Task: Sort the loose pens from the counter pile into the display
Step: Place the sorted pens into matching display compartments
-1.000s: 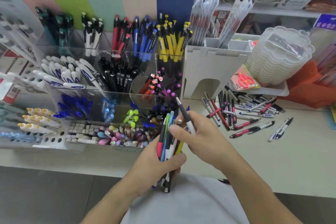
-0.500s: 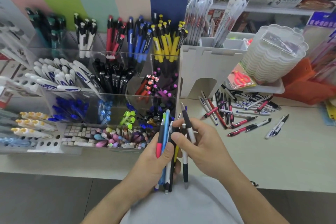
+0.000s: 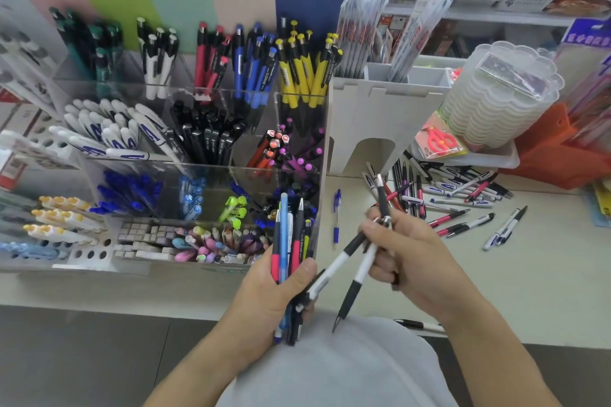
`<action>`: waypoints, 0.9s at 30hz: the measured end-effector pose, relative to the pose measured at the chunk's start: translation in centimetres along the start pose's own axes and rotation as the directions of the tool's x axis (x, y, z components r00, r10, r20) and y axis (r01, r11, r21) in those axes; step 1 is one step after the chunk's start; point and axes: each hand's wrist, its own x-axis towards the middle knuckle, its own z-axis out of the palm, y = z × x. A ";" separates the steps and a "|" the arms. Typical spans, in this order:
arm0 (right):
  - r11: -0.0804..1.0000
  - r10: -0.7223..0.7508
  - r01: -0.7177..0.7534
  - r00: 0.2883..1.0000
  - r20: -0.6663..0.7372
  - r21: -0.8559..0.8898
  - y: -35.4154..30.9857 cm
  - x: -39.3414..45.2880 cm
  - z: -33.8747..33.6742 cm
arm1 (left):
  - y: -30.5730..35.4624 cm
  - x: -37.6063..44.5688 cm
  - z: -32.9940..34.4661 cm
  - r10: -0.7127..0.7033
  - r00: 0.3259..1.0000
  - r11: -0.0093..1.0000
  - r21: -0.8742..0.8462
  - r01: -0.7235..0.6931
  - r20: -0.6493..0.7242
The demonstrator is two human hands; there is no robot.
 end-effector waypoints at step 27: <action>0.960 -0.202 0.261 0.900 -0.387 0.105 2.3 -2.2 2.1 | 1.3 -0.4 2.6 0.189 0.969 0.982 -0.001 -0.191 -0.162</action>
